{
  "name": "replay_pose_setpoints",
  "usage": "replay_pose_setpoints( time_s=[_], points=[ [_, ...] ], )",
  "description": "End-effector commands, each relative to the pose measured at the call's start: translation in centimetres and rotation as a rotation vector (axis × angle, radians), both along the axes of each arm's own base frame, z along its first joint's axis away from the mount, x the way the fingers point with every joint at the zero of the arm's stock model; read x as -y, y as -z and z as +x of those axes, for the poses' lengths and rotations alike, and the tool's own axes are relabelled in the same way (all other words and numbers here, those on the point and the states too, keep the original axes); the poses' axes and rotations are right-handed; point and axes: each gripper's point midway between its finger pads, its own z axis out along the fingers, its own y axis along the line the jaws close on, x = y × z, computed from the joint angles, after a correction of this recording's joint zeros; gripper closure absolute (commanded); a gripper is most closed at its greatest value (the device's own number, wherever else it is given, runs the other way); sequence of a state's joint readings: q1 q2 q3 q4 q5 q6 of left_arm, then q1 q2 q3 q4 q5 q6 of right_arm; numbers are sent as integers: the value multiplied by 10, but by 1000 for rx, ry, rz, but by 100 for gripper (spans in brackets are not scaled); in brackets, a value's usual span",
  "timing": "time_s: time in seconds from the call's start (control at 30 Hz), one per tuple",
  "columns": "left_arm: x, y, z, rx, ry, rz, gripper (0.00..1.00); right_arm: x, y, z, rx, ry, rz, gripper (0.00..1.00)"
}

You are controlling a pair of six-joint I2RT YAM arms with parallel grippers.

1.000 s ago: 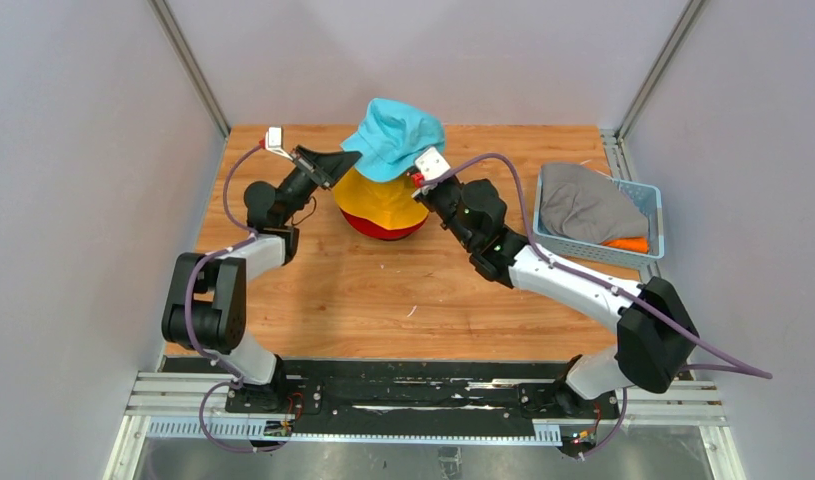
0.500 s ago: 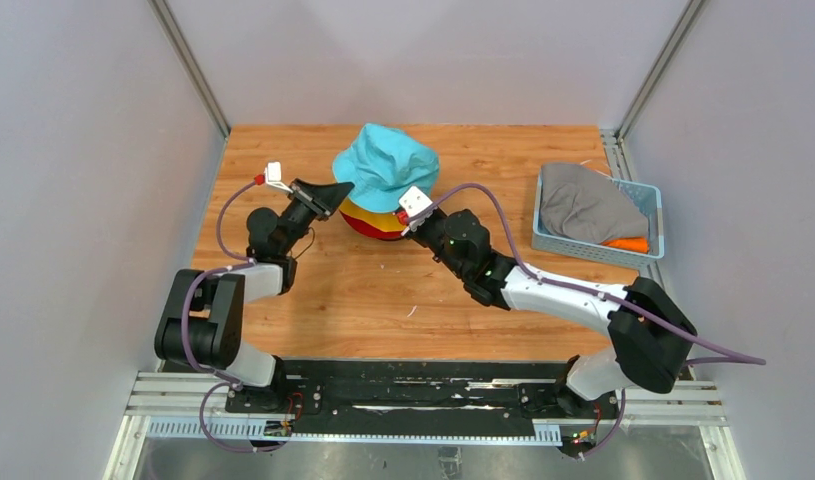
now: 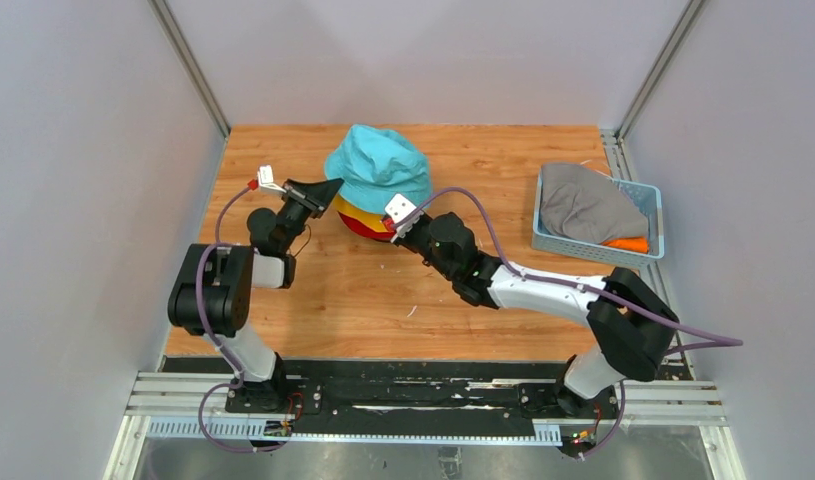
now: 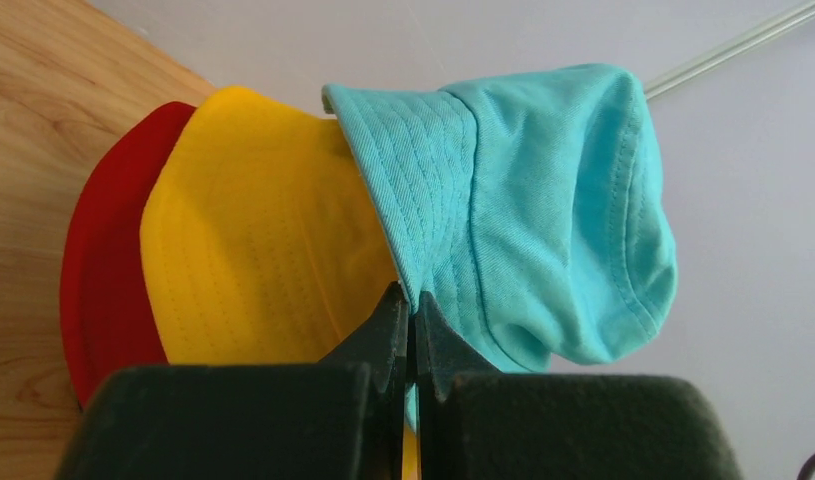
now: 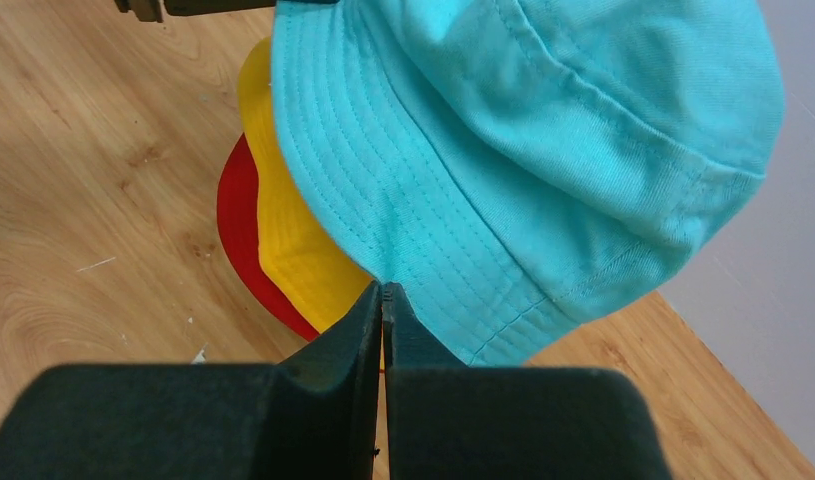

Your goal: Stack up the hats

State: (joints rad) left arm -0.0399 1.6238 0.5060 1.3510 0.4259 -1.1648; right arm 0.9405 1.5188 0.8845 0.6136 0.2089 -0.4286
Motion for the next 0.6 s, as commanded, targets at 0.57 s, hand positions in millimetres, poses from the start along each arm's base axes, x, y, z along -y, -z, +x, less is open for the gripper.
replay_pose_setpoints(
  time_s=[0.57],
  points=[
    [-6, -14, 5, 97, 37, -43, 99, -13, 7, 17, 31, 28, -35, 99]
  ],
)
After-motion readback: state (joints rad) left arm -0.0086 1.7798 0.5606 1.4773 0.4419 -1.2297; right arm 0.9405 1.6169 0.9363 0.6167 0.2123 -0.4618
